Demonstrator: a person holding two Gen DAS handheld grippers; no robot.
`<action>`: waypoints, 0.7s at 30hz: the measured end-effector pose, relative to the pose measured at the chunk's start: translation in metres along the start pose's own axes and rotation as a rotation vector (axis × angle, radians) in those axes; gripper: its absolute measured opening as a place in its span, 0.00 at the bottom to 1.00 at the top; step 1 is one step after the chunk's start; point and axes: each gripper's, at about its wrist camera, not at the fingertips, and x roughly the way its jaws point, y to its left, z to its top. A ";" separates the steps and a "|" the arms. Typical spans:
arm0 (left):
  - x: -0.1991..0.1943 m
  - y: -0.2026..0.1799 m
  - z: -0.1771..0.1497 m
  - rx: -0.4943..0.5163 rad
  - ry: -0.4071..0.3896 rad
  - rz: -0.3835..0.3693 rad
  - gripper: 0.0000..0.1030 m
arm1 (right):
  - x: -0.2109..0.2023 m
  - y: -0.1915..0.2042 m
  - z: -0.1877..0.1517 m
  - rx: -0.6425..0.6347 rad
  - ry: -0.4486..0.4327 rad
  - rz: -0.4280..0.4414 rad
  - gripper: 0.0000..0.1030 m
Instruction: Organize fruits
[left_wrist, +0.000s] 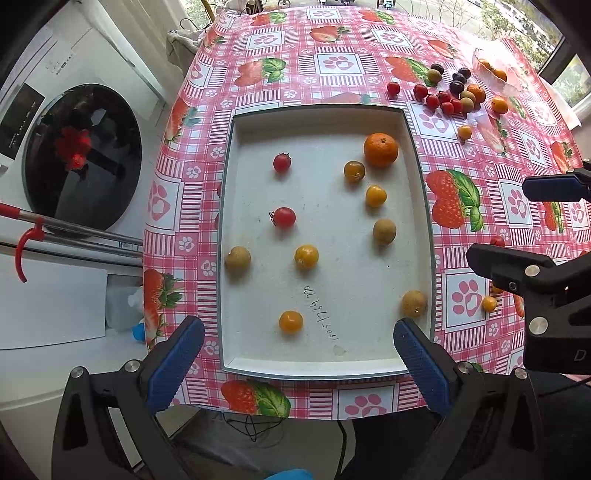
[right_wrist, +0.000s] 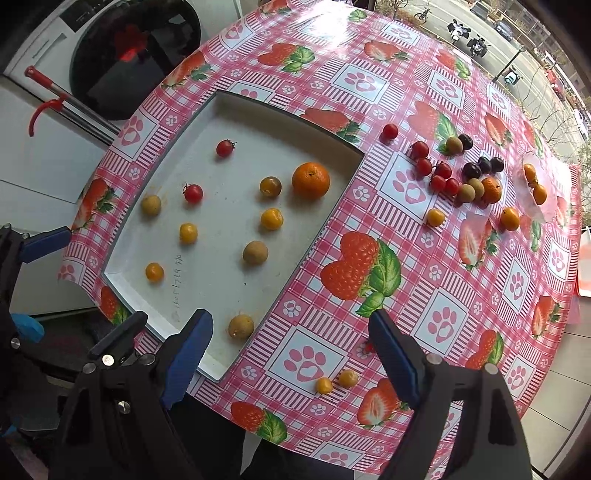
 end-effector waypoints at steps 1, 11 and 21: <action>0.000 -0.001 0.000 0.005 -0.001 0.002 1.00 | 0.000 0.000 0.000 0.000 0.001 0.001 0.86; -0.002 -0.007 0.001 0.027 -0.002 0.016 1.00 | 0.001 -0.002 -0.001 0.000 0.006 0.004 0.86; -0.002 -0.007 0.000 0.029 -0.001 0.026 1.00 | 0.003 -0.001 -0.003 -0.007 0.011 0.007 0.86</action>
